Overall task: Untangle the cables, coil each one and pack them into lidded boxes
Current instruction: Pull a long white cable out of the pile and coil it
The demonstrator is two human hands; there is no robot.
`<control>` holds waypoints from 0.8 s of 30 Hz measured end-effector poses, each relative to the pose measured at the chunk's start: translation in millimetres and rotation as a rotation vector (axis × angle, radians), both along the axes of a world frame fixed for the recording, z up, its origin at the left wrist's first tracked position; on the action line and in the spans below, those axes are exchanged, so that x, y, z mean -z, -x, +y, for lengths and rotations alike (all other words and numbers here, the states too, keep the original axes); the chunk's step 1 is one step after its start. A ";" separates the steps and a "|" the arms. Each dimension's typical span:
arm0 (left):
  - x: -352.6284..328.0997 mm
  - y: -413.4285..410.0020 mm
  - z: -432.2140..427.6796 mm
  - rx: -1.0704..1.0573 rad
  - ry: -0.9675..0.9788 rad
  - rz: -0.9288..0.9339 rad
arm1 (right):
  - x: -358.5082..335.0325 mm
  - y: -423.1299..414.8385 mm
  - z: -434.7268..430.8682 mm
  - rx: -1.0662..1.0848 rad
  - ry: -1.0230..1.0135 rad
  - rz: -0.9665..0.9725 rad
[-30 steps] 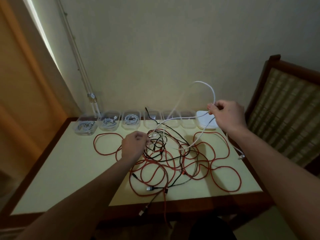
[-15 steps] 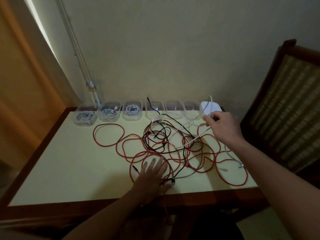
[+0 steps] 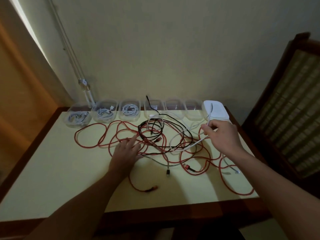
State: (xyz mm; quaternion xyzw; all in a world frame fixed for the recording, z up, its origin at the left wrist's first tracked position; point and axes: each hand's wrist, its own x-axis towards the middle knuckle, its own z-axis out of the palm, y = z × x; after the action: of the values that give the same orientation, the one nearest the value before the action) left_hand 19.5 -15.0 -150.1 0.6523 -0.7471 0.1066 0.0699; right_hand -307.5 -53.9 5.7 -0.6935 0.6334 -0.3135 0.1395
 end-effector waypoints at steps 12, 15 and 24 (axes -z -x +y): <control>-16.3 7.9 32.6 0.091 0.102 0.215 | -3.5 -17.7 5.1 0.009 -0.045 0.010; -33.9 8.0 39.0 0.058 0.023 0.272 | -18.2 -20.7 8.6 -0.007 0.004 -0.003; -141.0 38.0 30.1 0.014 0.123 0.412 | -127.7 -25.9 23.8 -0.016 0.270 -0.129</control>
State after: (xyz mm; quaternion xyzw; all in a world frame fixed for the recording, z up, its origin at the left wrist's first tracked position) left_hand -18.5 15.2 -9.1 0.6497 -0.7136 0.0161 0.2616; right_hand -281.6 -30.1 133.4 -0.6895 0.5695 -0.4387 0.0879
